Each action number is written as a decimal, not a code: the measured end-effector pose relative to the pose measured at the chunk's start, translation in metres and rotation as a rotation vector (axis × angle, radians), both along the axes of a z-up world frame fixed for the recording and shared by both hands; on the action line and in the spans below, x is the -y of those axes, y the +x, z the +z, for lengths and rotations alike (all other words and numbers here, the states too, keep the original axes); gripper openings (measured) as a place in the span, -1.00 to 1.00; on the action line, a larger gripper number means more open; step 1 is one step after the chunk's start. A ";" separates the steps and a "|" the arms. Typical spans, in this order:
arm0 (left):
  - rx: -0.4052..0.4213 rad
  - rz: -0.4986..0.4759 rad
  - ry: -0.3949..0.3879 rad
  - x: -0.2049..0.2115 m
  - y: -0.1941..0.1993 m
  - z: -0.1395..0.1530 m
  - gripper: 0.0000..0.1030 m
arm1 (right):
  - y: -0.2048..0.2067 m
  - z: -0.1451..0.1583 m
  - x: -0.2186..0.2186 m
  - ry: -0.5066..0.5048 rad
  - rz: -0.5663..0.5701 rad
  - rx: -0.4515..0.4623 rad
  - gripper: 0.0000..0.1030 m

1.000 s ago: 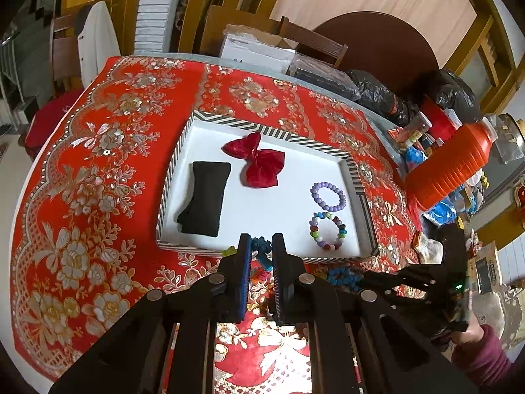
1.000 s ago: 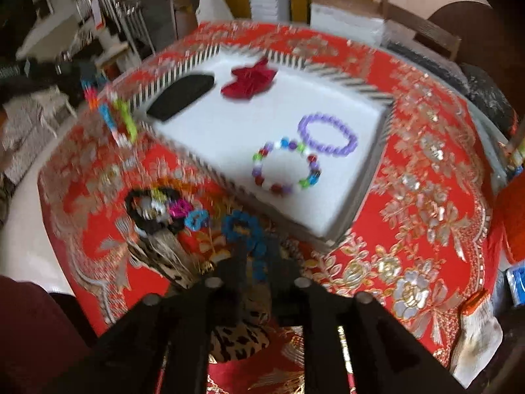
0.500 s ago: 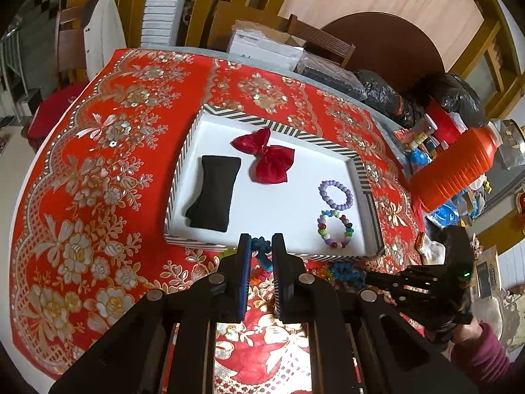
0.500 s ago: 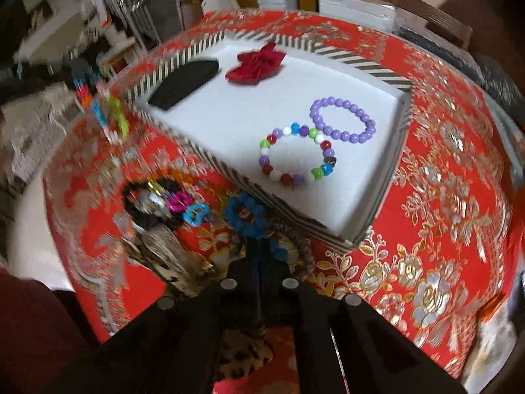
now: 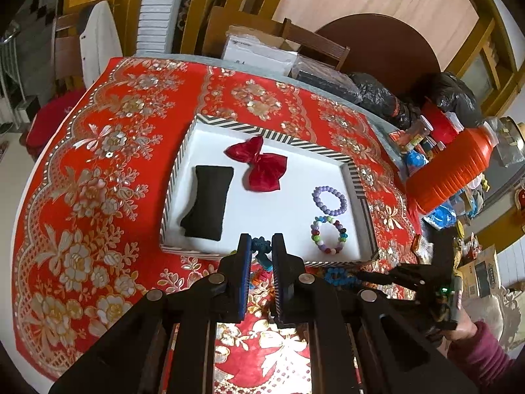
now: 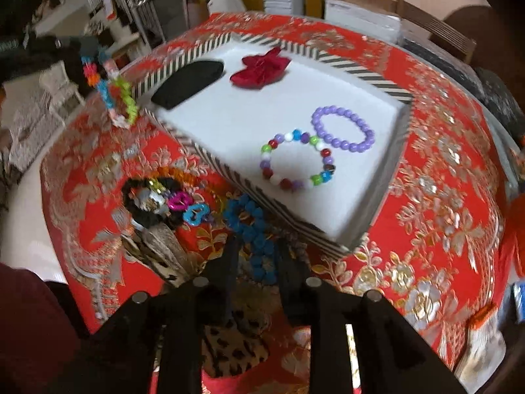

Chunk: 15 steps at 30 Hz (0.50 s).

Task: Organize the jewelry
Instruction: 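Grasp the blue bead bracelet with the right tool while the left tool holds the flower bracelet, then set the flower bracelet in the tray with the left tool while the right tool drops the blue bracelet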

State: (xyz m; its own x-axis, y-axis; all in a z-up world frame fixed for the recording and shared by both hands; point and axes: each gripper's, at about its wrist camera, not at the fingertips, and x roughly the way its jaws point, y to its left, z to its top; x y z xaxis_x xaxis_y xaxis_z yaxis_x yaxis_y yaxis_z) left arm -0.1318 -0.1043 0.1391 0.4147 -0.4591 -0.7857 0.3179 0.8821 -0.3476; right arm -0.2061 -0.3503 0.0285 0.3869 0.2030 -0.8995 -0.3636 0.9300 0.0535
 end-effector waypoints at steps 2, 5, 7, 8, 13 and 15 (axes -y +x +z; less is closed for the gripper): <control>-0.006 0.006 0.000 -0.002 -0.001 -0.002 -1.00 | 0.005 -0.006 -0.002 -0.008 0.017 -0.004 -0.54; -0.007 0.015 -0.003 -0.005 -0.001 -0.002 -1.00 | 0.008 -0.005 -0.001 0.003 0.011 -0.014 -0.71; -0.007 0.019 -0.008 -0.006 -0.001 -0.002 -1.00 | 0.005 -0.001 0.002 0.047 -0.007 -0.016 -0.84; -0.006 0.018 -0.008 -0.006 -0.001 -0.002 -1.00 | 0.003 0.002 0.004 0.068 -0.013 -0.009 -0.84; 0.008 0.003 -0.008 0.000 0.003 0.005 -1.00 | -0.005 0.027 0.018 0.169 -0.073 0.023 -0.84; 0.017 -0.002 -0.014 0.002 0.005 0.010 -1.00 | -0.008 0.043 0.025 0.234 -0.097 0.047 -0.84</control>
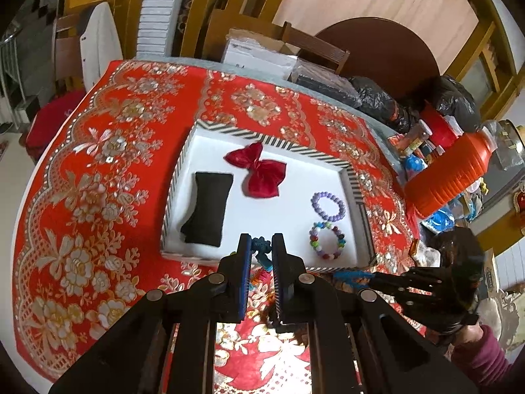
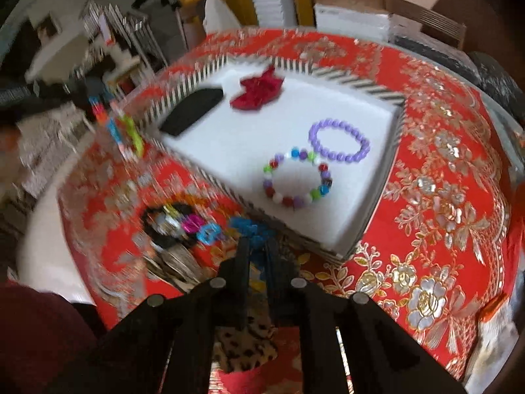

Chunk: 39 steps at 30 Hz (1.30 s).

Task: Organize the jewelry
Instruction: 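Set the flower bracelet in the tray with the left tool while the right tool drops the blue bracelet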

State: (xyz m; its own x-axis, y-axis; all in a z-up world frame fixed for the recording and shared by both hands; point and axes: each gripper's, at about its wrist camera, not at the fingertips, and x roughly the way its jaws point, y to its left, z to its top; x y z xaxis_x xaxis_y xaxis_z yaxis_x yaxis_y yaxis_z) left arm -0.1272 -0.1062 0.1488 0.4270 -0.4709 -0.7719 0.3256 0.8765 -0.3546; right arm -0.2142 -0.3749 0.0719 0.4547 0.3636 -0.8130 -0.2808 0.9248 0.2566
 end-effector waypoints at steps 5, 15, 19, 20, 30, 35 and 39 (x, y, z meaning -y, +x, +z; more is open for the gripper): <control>0.026 -0.022 -0.010 0.010 0.007 0.014 -1.00 | -0.003 0.035 0.009 0.053 -0.045 0.063 -0.84; 0.034 -0.070 -0.004 0.039 0.029 0.015 -1.00 | 0.012 0.067 0.017 0.093 -0.111 0.144 -0.84; 0.014 -0.094 0.001 0.056 0.040 0.004 -1.00 | 0.027 0.066 0.020 0.082 -0.145 0.140 -0.84; 0.005 -0.101 0.002 0.061 0.043 0.000 -1.00 | 0.033 0.065 0.021 0.087 -0.155 0.136 -0.84; -0.085 -0.102 0.050 0.071 0.081 -0.051 -1.00 | 0.102 0.039 0.030 0.104 -0.234 0.066 -0.83; -0.150 -0.058 0.085 0.053 0.098 -0.081 -1.00 | 0.149 0.022 0.036 0.128 -0.267 0.018 -0.83; -0.178 -0.050 0.089 0.047 0.107 -0.092 -1.00 | 0.185 0.002 0.044 0.119 -0.293 -0.030 -0.83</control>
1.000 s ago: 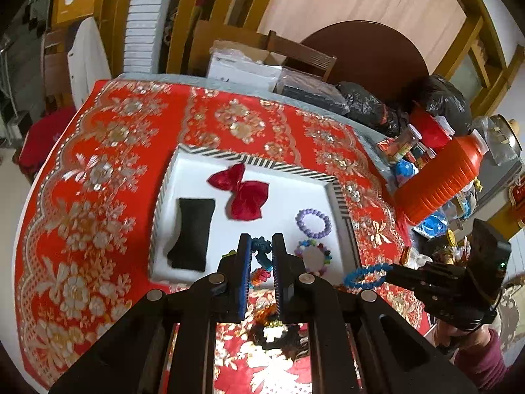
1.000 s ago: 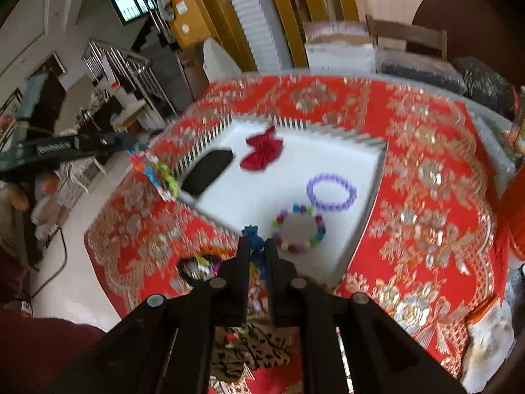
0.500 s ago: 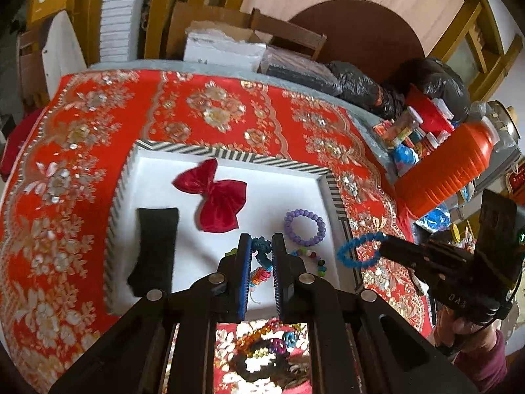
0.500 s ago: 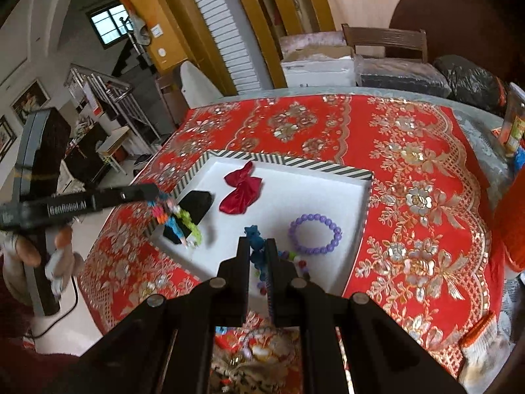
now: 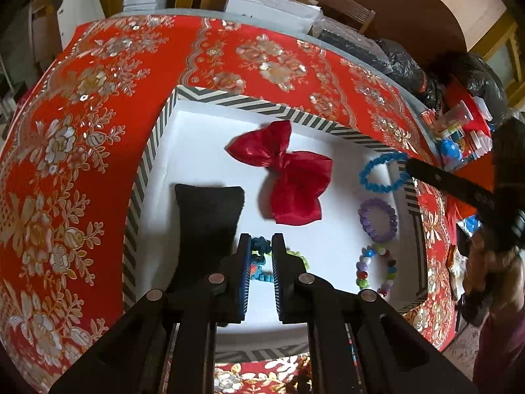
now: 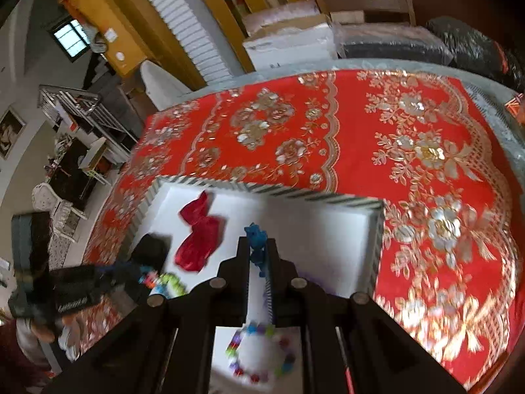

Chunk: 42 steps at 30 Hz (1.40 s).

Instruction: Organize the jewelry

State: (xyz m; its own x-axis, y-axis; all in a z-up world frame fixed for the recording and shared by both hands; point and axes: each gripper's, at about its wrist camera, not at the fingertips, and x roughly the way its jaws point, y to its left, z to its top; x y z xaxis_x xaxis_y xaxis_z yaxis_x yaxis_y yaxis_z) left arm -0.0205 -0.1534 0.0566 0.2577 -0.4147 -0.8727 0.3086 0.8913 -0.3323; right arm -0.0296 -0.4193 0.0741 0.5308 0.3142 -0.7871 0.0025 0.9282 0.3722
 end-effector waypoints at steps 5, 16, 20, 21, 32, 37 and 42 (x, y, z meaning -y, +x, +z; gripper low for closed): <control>-0.011 -0.023 -0.004 0.004 0.006 -0.006 -1.00 | 0.020 -0.025 0.021 -0.095 -0.066 -0.081 -0.83; -0.011 -0.013 0.021 0.009 0.017 -0.016 -0.74 | 0.022 -0.048 0.026 -0.225 -0.081 -0.135 -0.77; 0.002 -0.014 0.040 0.011 0.014 -0.013 -0.73 | 0.015 -0.040 0.023 -0.212 -0.087 -0.113 -0.50; 0.007 -0.015 0.046 0.012 0.013 -0.012 -0.73 | 0.014 -0.038 0.022 -0.215 -0.088 -0.110 -0.47; 0.084 -0.010 0.112 0.013 -0.005 0.007 -0.73 | -0.021 -0.005 0.010 -0.193 -0.108 -0.056 -0.22; 0.128 -0.015 0.121 0.015 -0.018 0.018 -0.73 | -0.041 0.011 0.006 -0.171 -0.127 -0.029 -0.09; 0.162 -0.019 0.132 0.016 -0.029 0.028 -0.73 | -0.063 0.023 -0.001 -0.178 -0.138 -0.016 -0.08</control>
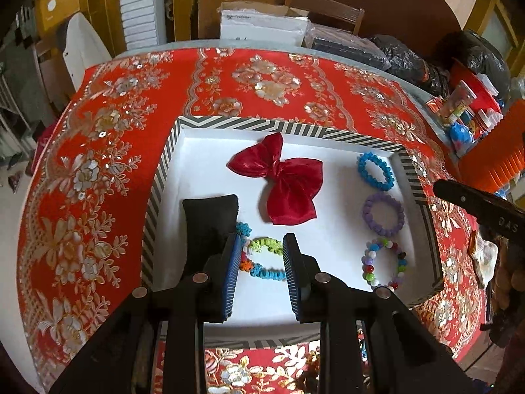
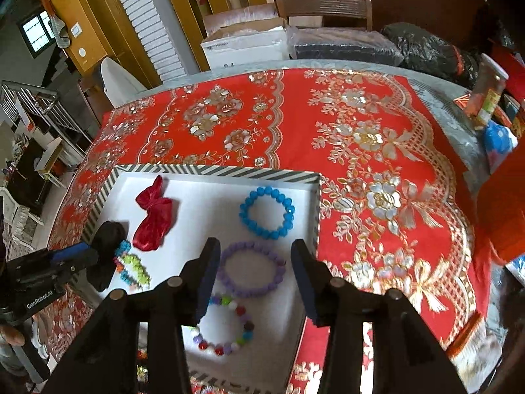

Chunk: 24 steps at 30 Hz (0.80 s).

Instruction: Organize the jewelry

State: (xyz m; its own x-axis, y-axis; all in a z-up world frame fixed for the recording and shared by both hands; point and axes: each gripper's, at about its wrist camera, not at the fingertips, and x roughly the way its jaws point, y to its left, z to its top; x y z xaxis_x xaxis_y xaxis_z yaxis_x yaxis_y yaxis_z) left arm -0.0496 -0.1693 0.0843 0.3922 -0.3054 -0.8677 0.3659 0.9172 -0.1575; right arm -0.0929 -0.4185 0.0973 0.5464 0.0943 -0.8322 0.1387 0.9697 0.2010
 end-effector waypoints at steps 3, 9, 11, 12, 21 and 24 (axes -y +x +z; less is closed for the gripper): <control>0.013 0.002 0.000 0.000 -0.007 0.004 -0.73 | -0.014 0.006 -0.003 0.016 -0.006 0.008 -0.07; 0.036 -0.003 0.005 0.000 -0.027 0.011 -0.73 | -0.043 0.012 -0.014 -0.002 -0.005 0.017 -0.06; 0.045 -0.001 0.007 0.000 -0.033 0.013 -0.73 | -0.053 0.013 -0.018 -0.018 0.000 0.021 -0.06; 0.049 0.001 0.008 0.000 -0.037 0.014 -0.74 | -0.059 0.015 -0.020 -0.022 0.002 0.025 -0.05; 0.093 0.004 0.020 0.001 -0.070 0.024 -0.74 | -0.104 0.026 -0.025 -0.024 0.007 0.053 0.04; 0.106 0.003 0.023 0.002 -0.080 0.028 -0.74 | -0.118 0.027 -0.023 -0.027 0.009 0.059 0.04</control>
